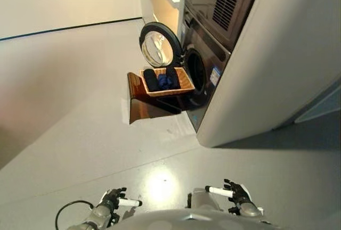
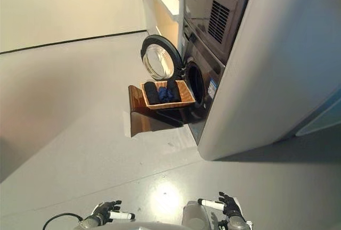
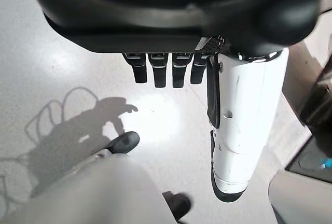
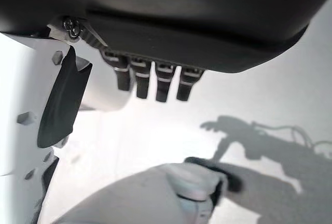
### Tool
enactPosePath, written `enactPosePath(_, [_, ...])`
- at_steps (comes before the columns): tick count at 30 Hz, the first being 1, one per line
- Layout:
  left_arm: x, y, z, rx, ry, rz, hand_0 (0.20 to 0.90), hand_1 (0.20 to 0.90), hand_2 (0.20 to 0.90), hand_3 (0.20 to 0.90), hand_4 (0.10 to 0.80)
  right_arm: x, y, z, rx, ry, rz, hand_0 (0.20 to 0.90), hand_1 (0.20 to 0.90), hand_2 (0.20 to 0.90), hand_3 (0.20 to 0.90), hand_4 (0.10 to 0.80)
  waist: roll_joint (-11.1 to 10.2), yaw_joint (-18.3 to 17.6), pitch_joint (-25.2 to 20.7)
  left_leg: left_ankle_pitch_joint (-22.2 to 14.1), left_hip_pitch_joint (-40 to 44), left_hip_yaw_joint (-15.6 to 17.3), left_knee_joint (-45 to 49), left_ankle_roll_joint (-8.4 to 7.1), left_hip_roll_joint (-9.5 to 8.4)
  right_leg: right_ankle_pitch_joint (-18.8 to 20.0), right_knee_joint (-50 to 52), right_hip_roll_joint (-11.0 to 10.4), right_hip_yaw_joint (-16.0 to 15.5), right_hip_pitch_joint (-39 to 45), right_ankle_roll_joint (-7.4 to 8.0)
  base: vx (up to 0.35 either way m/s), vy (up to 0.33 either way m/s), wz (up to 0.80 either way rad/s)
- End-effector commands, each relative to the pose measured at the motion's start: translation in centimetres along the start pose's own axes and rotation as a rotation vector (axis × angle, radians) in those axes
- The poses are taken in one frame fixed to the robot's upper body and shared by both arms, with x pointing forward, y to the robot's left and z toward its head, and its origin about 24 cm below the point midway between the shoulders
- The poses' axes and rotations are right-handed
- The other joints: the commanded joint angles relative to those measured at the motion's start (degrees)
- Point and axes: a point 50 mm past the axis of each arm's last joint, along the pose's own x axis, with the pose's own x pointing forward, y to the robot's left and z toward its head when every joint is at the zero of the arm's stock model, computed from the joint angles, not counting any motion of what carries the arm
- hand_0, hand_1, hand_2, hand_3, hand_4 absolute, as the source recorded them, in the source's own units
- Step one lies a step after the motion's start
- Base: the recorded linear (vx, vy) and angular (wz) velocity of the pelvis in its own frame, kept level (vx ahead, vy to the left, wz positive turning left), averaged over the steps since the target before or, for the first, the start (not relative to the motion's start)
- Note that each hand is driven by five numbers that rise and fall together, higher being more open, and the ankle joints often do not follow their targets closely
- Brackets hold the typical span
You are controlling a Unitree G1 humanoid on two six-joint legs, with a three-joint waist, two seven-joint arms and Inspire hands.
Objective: Pick up the clothes and place them into the washing machine
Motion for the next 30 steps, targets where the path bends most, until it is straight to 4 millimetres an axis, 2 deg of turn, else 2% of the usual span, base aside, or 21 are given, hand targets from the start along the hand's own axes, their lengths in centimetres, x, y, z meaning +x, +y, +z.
enactPosePath(1, [0.2, 2.2, 2.5, -0.062, -0.13, 0.107, 0.9, 0.9, 0.9, 0.9, 0.8, -2.2, -3.2, -7.8, -0.066, 0.278, -0.129, 0.9, 0.9, 0.9, 0.9, 0.8, 0.2, -2.2, 0.9, -4.6, 10.5, -2.4, 1.5, -4.65, -1.57, 16.3, -19.3, -0.1, -2.4, 0.0, 0.51, 0.367, -0.141, 0.38])
enactPosePath(2, [0.2, 2.2, 2.6, -0.076, -0.133, 0.114, 0.9, 0.9, 0.9, 0.9, 0.8, -2.4, -3.0, -8.2, -0.07, 0.294, -0.127, 0.9, 0.9, 0.9, 0.9, 0.8, 0.2, -3.1, 0.8, -5.1, 12.2, -3.0, 1.1, -5.28, -0.54, 18.4, -23.5, 0.5, -1.6, -1.4, 1.04, 0.68, -0.273, 0.32])
enactPosePath(3, [0.2, 2.2, 3.5, -0.101, -0.163, 0.124, 0.9, 0.9, 0.9, 0.9, 0.8, -2.8, -2.9, -9.0, -0.073, 0.32, -0.119, 0.9, 0.9, 0.9, 0.9, 0.8, 0.2, -4.5, 0.5, -5.3, 14.5, -4.2, 0.8, -6.2, 1.06, 20.1, -23.7, 1.7, 2.6, -3.3, 1.28, 0.661, -0.284, 0.15])
enactPosePath(5, [0.3, 2.0, 3.9, -0.101, -0.178, 0.134, 0.9, 0.9, 0.9, 0.9, 0.8, -2.9, -2.7, -9.3, -0.078, 0.316, -0.113, 0.9, 0.9, 0.9, 0.9, 0.8, 0.3, -5.7, -0.7, -3.7, 15.2, -4.9, 2.0, -7.03, 3.09, 20.0, -22.3, 4.1, 6.5, -3.0, 0.02, 0.485, -0.261, 0.38])
enactPosePath(6, [0.3, 2.0, 3.9, -0.101, -0.178, 0.134, 0.9, 0.9, 0.9, 0.9, 0.8, -2.9, -2.7, -9.3, -0.078, 0.316, -0.113, 0.9, 0.9, 0.9, 0.9, 0.8, 0.4, -5.7, -0.7, -3.7, 15.2, -4.8, 2.0, -7.06, 3.23, 20.0, -22.3, 4.3, 6.5, -2.9, -0.01, 0.491, -0.333, 0.87])
enactPosePath(7, [0.3, 1.6, 4.1, -0.173, -0.174, 0.14, 0.9, 0.9, 0.9, 0.9, 0.8, -2.8, -2.4, -8.9, -0.074, 0.294, -0.109, 0.9, 0.9, 0.9, 0.9, 0.8, 1.1, -6.1, -1.7, 2.5, 13.4, -4.7, 7.9, -8.6, 6.14, 18.4, -19.6, 7.3, 7.6, -1.9, -1.67, 0.32, -0.224, 0.69])
enactPosePath(8, [0.3, 1.6, 4.1, -0.173, -0.174, 0.141, 0.9, 0.9, 0.9, 0.9, 0.8, -2.8, -2.4, -8.9, -0.074, 0.294, -0.109, 0.9, 0.9, 0.9, 0.9, 0.8, 0.9, -6.3, -1.9, 2.7, 13.2, -4.9, 7.8, -8.59, 5.95, 18.5, -19.6, 7.0, 7.6, -2.0, -1.65, 0.627, -0.466, 0.62])
enactPosePath(9, [0.3, 1.0, 4.9, -0.243, -0.203, 0.142, 0.9, 0.9, 0.9, 0.9, 0.8, -2.3, -2.5, -7.7, -0.063, 0.246, -0.121, 0.9, 0.9, 0.9, 0.9, 0.8, 0.5, -5.6, -1.8, 10.6, 7.0, -5.7, 22.3, -8.75, 5.47, 15.5, -18.1, 9.3, 7.6, 1.3, -4.5, 0.406, -0.342, 0.32])
enactPosePath(10, [0.3, 0.7, 5.6, -0.213, -0.231, 0.13, 0.9, 0.9, 0.9, 0.9, 0.8, -1.8, -2.7, -6.6, -0.056, 0.204, -0.13, 0.9, 0.9, 0.9, 0.9, 0.8, -0.7, -4.9, -1.0, 12.2, 1.9, -6.9, 31.0, -8.24, 2.79, 14.5, -18.3, 9.2, 8.1, 3.7, -5.62, 0.518, -0.45, 0.35])
enactPosePath(12, [0.3, 0.9, 6.8, -0.165, -0.278, 0.121, 0.9, 0.9, 0.9, 0.9, 0.8, -1.0, -2.6, -4.1, -0.066, 0.113, -0.127, 0.9, 0.9, 0.9, 0.9, 0.8, -2.8, -2.9, 1.0, 11.8, -4.5, -6.1, 42.7, -6.78, 0.98, 12.3, -17.8, 10.4, 9.6, 7.4, -7.5, 0.255, -0.274, -0.47])
enactPosePath(13, [0.3, 0.9, 6.8, -0.165, -0.278, 0.122, 0.9, 0.9, 0.9, 0.9, 0.8, -1.0, -2.5, -4.1, -0.066, 0.112, -0.126, 0.9, 0.9, 0.9, 0.9, 0.8, -3.0, -3.1, 0.9, 12.0, -4.6, -6.2, 42.5, -6.77, 0.71, 12.3, -17.8, 10.1, 9.6, 7.3, -7.47, 0.234, -0.222, -0.81])
enactPosePath(16, [0.3, 1.6, 7.0, -0.158, -0.287, 0.147, 0.9, 0.9, 0.9, 0.9, 0.8, -0.3, -2.2, -1.7, -0.068, 0.042, -0.12, 0.9, 0.9, 0.9, 0.9, 0.8, -5.6, 0.1, 2.5, 7.8, -14.4, -0.3, 43.9, -5.11, 1.09, 9.8, -18.0, 10.0, 10.7, 11.8, -8.34, 0.37, -0.192, -0.52])
enactPosePath(17, [0.3, 1.7, 6.5, -0.151, -0.268, 0.161, 0.9, 0.9, 0.9, 0.9, 0.8, -0.2, -1.7, -1.1, -0.059, 0.02, -0.11, 0.9, 0.9, 0.9, 0.9, 0.8, -6.3, 1.4, 3.0, 6.5, -19.9, 3.9, 37.0, -5.08, 3.19, 8.0, -18.6, 10.4, 11.3, 15.1, -8.03, 0.405, -0.115, -0.05])
enactPosePath(18, [0.3, 1.8, 6.5, -0.151, -0.268, 0.162, 0.9, 0.9, 0.9, 0.9, 0.8, -0.2, -1.7, -1.0, -0.059, 0.02, -0.11, 0.9, 0.9, 0.9, 0.9, 0.8, -6.4, 1.4, 2.9, 6.7, -19.9, 3.9, 36.7, -5.05, 3.02, 8.1, -18.6, 10.3, 11.3, 14.9, -8.01, 0.383, -0.057, -0.01])
enactPosePath(19, [0.3, 1.7, 6.1, -0.146, -0.251, 0.16, 0.9, 0.9, 0.9, 0.9, 0.8, -0.2, -1.6, -1.1, -0.061, 0.022, -0.109, 0.9, 0.9, 0.9, 0.9, 0.8, -6.6, 1.7, 2.9, 7.2, -20.6, 4.7, 32.6, -5.51, 4.53, 7.0, -19.0, 10.3, 11.6, 16.3, -7.65, 0.392, 0.047, -0.09])
enactPosePath(20, [0.3, 1.7, 5.4, -0.138, -0.226, 0.162, 0.9, 0.9, 0.9, 0.9, 0.8, -0.3, -1.5, -1.3, -0.071, 0.025, -0.11, 0.9, 0.9, 0.9, 0.9, 0.8, -5.9, 2.3, 2.5, 9.5, -22.1, 5.6, 21.9, -6.74, 7.14, 5.4, -19.9, 10.9, 12.0, 18.3, -6.79, 0.4, 0.048, -0.35])
enactPosePath(21, [0.3, 1.6, 5.4, -0.138, -0.225, 0.162, 0.9, 0.9, 0.9, 0.9, 0.8, -0.3, -1.5, -1.3, -0.071, 0.025, -0.11, 0.9, 0.9, 0.9, 0.9, 0.8, -6.1, 2.4, 2.9, 9.7, -21.2, 5.8, 21.3, -6.73, 6.93, 5.3, -20.0, 10.7, 12.1, 18.9, -6.76, 0.593, 0.146, -0.44])
enactPosePath(22, [0.3, 1.5, 4.6, -0.143, -0.195, 0.161, 0.9, 0.9, 0.9, 0.9, 0.8, -0.3, -1.5, -1.4, -0.081, 0.028, -0.113, 0.9, 0.9, 0.9, 0.9, 0.8, -4.7, 3.4, 2.6, 13.9, -20.8, 4.3, 10.0, -8.27, 8.56, 3.7, -21.2, 11.7, 13.0, 22.0, -5.73, 0.326, 0.099, -0.34])
enactPosePath(26, [0.2, 0.9, 2.8, -0.145, -0.128, 0.148, 0.9, 0.9, 0.9, 0.9, 0.8, -0.5, -1.9, -2.2, -0.091, 0.053, -0.119, 0.9, 0.9, 0.9, 0.9, 0.8, -3.4, 4.5, 1.4, 17.7, -19.9, 4.5, -0.6, -10.32, 9.77, 1.1, -22.9, 10.5, 15.1, 27.8, -3.98, 0.516, 0.207, -0.45])
enactPosePath(28, [0.2, 0.9, 2.4, -0.141, -0.118, 0.145, 0.9, 0.9, 0.9, 0.9, 0.8, -0.5, -1.9, -2.2, -0.089, 0.056, -0.113, 0.9, 0.9, 0.9, 0.9, 0.8, -3.3, 4.8, 0.7, 17.5, -19.0, 4.6, -0.1, -10.17, 9.83, 0.6, -23.3, 9.9, 15.9, 29.3, -3.52, 0.286, 0.158, -0.66])
enactPosePath(30, [0.2, 1.2, 1.9, -0.123, -0.099, 0.143, 0.9, 0.9, 0.9, 0.9, 0.8, -0.6, -1.3, -2.6, -0.095, 0.069, -0.09, 0.9, 0.9, 0.9, 0.9, 0.8, -3.8, 5.4, -1.7, 17.1, -18.5, 3.8, 1.3, -9.62, 8.73, 0.1, -23.0, 7.0, 16.7, 30.8, -2.2, 0.449, 0.295, -0.55])
